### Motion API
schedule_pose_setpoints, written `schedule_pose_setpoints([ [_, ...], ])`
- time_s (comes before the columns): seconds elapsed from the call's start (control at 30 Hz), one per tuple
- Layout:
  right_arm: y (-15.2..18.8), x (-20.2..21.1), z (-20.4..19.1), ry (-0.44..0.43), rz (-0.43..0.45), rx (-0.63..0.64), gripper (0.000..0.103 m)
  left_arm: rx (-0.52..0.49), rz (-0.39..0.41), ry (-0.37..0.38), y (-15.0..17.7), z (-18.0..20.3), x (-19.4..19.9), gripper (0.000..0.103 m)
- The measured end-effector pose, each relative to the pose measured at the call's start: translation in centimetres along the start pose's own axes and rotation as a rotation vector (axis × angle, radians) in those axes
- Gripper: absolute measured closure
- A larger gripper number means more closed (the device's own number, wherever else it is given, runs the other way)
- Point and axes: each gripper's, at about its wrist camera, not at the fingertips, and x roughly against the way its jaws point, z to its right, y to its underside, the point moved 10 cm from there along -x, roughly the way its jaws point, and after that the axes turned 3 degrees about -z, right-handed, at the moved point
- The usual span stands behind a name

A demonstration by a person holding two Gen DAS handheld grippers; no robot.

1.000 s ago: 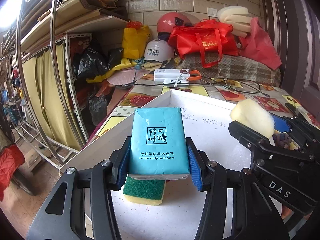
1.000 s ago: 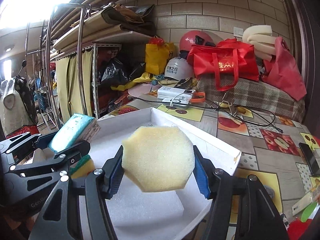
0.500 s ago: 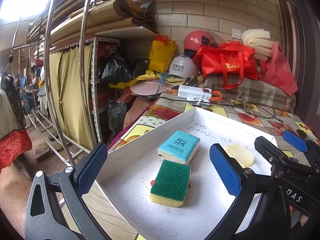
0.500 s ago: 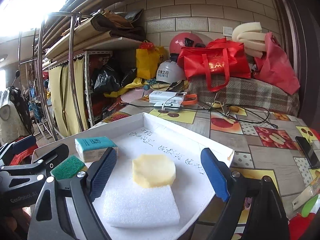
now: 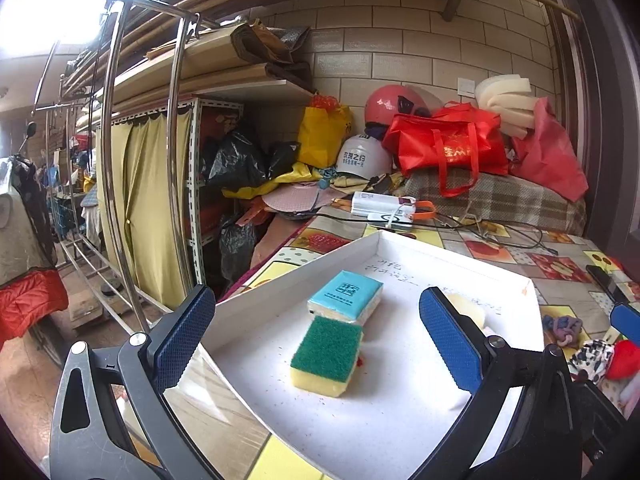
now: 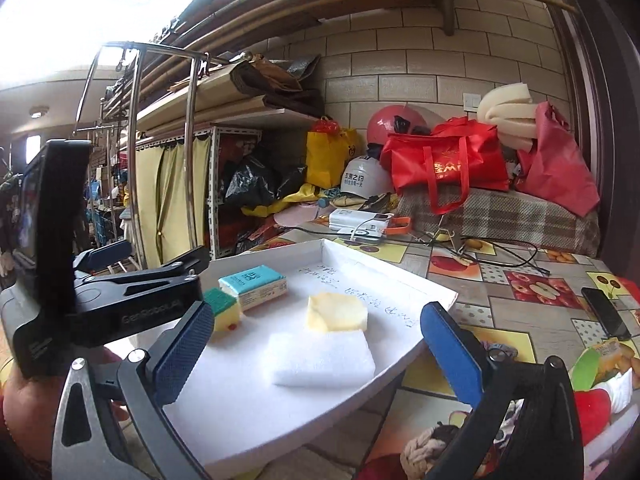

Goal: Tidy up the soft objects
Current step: 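Release the tissue pack into the box with the left tool while the right tool drops the yellow foam, then grasp the braided rope knot with the left tool while the right tool grasps the pink fluffy ball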

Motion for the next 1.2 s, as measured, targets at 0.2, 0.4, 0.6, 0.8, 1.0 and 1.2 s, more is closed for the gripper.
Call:
schedule_pose_setpoints([
  [0.2, 2.5, 4.6, 4.6, 0.008, -0.048, -0.043, 0.0, -0.113, -0.011, 0.183, 1.8, 7.2, 3.4, 0.0],
  [0.4, 4.3, 11.0, 13.6, 0.196, -0.031, -0.095, 0.0, -0.238, -0.076, 0.408, 3.8, 15.8, 5.8, 0.0],
  [0.6, 8.5, 12.9, 19.8, 0.191, -0.212, -0.265, 0.0, -0.386, -0.282, 0.551, 7.4, 22.5, 5.0, 0.0],
  [0.8, 9.6, 11.4, 17.6, 0.143, -0.308, -0.161, 0.0, -0.475, -0.426, 0.506, 10.4, 24.4, 3.2, 0.0],
  [1.0, 12.1, 9.0, 16.3, 0.106, -0.464, -0.11, 0.0, -0.518, -0.511, 0.477, 12.3, 25.4, 1.8, 0.0],
  [1.2, 14.6, 7.1, 15.3, 0.068, -0.599, -0.082, 0.041, -0.527, -0.53, 0.484, 12.8, 25.8, 1.9, 0.019],
])
